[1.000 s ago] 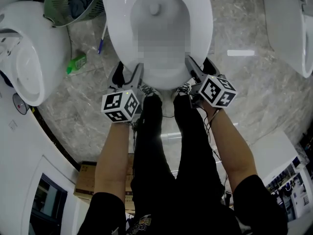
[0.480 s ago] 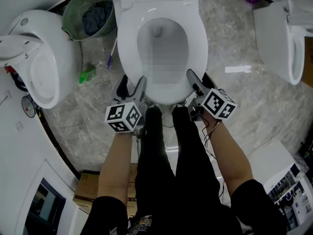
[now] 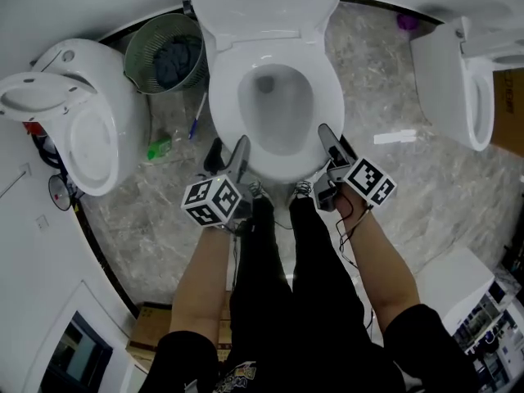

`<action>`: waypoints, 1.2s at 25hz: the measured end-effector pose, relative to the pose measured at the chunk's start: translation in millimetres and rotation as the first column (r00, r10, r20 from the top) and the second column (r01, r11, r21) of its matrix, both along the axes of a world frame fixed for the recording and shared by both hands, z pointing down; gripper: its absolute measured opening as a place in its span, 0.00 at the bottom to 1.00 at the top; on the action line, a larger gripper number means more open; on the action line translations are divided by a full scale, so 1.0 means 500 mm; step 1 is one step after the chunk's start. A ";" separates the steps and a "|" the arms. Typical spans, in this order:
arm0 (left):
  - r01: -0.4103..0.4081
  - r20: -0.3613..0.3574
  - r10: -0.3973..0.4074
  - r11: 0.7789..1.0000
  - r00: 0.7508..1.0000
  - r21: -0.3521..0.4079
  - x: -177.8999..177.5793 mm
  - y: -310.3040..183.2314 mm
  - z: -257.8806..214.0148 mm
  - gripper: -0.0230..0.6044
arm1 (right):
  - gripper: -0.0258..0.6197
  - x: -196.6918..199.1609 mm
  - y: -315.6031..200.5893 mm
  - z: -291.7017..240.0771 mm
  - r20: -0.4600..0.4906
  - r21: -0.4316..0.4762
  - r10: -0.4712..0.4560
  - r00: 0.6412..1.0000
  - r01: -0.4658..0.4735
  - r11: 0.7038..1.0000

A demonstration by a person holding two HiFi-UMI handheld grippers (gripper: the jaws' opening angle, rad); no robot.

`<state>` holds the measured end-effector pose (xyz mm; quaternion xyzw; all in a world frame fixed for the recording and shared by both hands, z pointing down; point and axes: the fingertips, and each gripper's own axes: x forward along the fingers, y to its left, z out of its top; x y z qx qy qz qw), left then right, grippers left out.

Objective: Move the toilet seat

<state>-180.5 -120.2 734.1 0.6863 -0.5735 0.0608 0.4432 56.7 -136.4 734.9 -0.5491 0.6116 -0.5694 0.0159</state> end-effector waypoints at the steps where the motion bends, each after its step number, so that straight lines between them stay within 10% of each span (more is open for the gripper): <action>1: 0.009 -0.006 -0.009 1.000 1.000 -0.003 -0.001 -0.004 -0.007 0.49 | 0.62 0.001 -0.004 -0.008 0.008 -0.001 0.017 1.000 -0.017 1.000; 13: 0.093 -0.071 -0.094 0.995 0.993 -0.018 -0.022 -0.091 -0.106 0.51 | 0.60 0.000 -0.080 -0.113 0.044 0.037 0.102 0.994 -0.104 0.994; 20: -0.001 -0.018 0.002 0.998 1.000 0.058 -0.023 -0.172 -0.179 0.51 | 0.61 -0.003 -0.142 -0.172 0.064 0.078 0.144 0.987 -0.149 0.986; 25: -0.239 0.115 0.219 0.947 0.969 0.213 0.048 -0.220 -0.254 0.35 | 0.61 0.002 -0.175 -0.193 0.095 0.089 0.208 0.973 -0.217 0.972; 30: -0.233 0.130 0.201 0.919 0.971 0.318 0.039 -0.244 -0.326 0.40 | 0.64 0.000 -0.226 -0.228 0.124 0.107 0.228 0.966 -0.241 0.965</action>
